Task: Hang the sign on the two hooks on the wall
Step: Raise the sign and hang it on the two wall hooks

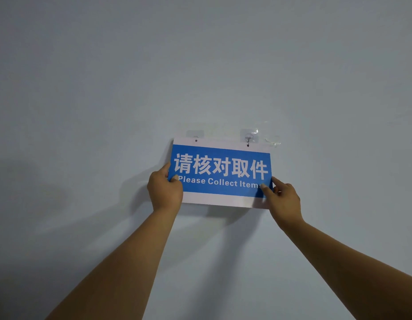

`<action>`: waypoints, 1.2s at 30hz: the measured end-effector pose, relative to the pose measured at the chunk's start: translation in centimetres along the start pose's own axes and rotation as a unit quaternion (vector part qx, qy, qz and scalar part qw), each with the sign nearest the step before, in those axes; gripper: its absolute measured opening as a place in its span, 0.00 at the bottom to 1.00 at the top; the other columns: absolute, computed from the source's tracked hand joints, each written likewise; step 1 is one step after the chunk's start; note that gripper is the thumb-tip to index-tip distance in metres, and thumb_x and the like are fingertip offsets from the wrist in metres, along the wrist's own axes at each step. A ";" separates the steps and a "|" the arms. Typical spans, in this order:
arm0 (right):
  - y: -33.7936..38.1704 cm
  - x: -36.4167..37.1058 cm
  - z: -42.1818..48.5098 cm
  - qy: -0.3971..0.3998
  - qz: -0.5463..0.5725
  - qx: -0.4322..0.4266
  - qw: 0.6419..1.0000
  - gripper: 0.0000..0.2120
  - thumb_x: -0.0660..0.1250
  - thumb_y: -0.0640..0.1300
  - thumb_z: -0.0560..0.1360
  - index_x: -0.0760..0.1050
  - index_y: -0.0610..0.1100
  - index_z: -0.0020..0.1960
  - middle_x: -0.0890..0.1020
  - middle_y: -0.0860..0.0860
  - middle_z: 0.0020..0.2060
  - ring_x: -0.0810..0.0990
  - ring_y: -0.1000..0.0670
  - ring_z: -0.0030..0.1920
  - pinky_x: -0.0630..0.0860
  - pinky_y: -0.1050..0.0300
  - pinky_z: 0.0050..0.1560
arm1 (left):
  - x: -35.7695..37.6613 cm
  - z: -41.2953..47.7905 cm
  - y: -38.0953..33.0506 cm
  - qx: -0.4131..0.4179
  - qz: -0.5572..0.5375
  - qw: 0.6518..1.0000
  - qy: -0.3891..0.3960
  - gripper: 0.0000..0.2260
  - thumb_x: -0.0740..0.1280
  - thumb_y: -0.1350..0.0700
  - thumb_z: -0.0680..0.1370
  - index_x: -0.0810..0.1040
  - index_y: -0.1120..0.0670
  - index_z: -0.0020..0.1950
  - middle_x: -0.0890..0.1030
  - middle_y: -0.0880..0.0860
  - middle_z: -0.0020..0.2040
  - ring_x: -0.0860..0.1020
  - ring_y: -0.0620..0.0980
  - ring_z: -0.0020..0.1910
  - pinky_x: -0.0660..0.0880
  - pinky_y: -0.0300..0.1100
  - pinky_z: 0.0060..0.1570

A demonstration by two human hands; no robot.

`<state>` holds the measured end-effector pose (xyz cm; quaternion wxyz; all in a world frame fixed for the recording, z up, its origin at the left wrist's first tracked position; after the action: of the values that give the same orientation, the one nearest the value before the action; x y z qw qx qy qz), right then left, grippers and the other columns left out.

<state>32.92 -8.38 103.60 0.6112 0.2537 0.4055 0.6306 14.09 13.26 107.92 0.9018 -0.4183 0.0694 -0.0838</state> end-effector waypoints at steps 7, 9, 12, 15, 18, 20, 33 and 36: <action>0.0 -1.3 0.2 0.002 -0.029 -0.025 0.999 0.20 0.65 0.53 0.81 0.74 0.49 0.71 0.78 0.44 0.53 0.79 0.44 0.52 0.77 0.51 0.50 | 0.9 -1.8 0.8 -0.034 0.002 0.999 0.001 0.15 0.64 0.66 0.78 0.80 0.55 0.63 0.80 0.44 0.44 0.80 0.46 0.41 0.71 0.31 0.30; 0.1 -1.6 0.2 0.006 -0.039 -0.029 0.999 0.20 0.65 0.53 0.81 0.74 0.49 0.71 0.77 0.45 0.52 0.78 0.45 0.51 0.74 0.53 0.49 | 1.0 -2.2 1.0 -0.038 -0.001 0.999 -0.004 0.16 0.65 0.64 0.79 0.79 0.55 0.66 0.82 0.48 0.49 0.80 0.46 0.41 0.72 0.30 0.29; 0.2 -1.7 0.1 0.012 -0.045 -0.031 0.998 0.20 0.65 0.53 0.81 0.74 0.49 0.71 0.77 0.45 0.51 0.79 0.45 0.50 0.74 0.53 0.49 | 1.2 -2.0 1.2 -0.044 0.002 0.999 -0.005 0.17 0.65 0.62 0.80 0.78 0.54 0.68 0.84 0.51 0.55 0.81 0.47 0.43 0.72 0.30 0.29; -0.1 -1.5 0.1 0.024 -0.064 -0.029 0.997 0.18 0.65 0.55 0.81 0.75 0.50 0.67 0.78 0.45 0.51 0.80 0.44 0.51 0.78 0.51 0.50 | 1.2 -2.2 1.4 -0.046 0.006 0.999 -0.004 0.17 0.66 0.61 0.80 0.77 0.53 0.69 0.83 0.50 0.55 0.82 0.48 0.46 0.75 0.32 0.31; -0.2 -1.3 0.2 0.038 -0.088 -0.027 0.995 0.19 0.65 0.57 0.80 0.75 0.49 0.66 0.78 0.45 0.52 0.80 0.44 0.51 0.81 0.44 0.56 | 1.3 -2.6 2.0 -0.045 0.012 0.999 0.005 0.17 0.65 0.64 0.79 0.78 0.54 0.68 0.84 0.51 0.56 0.81 0.48 0.47 0.75 0.36 0.38; 0.0 -1.1 0.1 0.042 -0.092 -0.015 0.995 0.21 0.65 0.55 0.80 0.73 0.46 0.69 0.75 0.47 0.54 0.77 0.46 0.52 0.79 0.44 0.59 | 1.2 -2.9 2.6 -0.051 0.004 0.999 0.012 0.18 0.66 0.64 0.79 0.78 0.54 0.68 0.84 0.52 0.57 0.81 0.49 0.49 0.75 0.37 0.43; 0.6 0.8 1.7 0.040 -0.084 0.058 0.994 0.25 0.66 0.50 0.80 0.68 0.41 0.74 0.73 0.40 0.69 0.76 0.38 0.66 0.75 0.43 0.63 | 1.8 -1.2 3.0 -0.144 0.005 0.988 0.054 0.23 0.69 0.54 0.79 0.70 0.56 0.74 0.77 0.56 0.68 0.78 0.57 0.64 0.73 0.44 0.53; 0.7 0.7 2.6 0.035 -0.078 0.055 0.995 0.27 0.67 0.50 0.79 0.66 0.41 0.75 0.72 0.40 0.70 0.74 0.38 0.68 0.73 0.44 0.64 | 2.1 -0.4 3.1 -0.149 0.001 0.987 0.057 0.25 0.68 0.55 0.80 0.66 0.56 0.76 0.74 0.57 0.71 0.75 0.58 0.66 0.74 0.47 0.56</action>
<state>34.56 -7.11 105.46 0.6293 0.2320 0.4792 0.5661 16.33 14.47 105.20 0.8238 -0.5427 0.1332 -0.0954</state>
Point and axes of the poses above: each hand's wrist, its own z-axis towards the middle knuckle, its own x-axis out of the palm, y = z × x, the point moved 1 cm from there along z, towards the middle knuckle
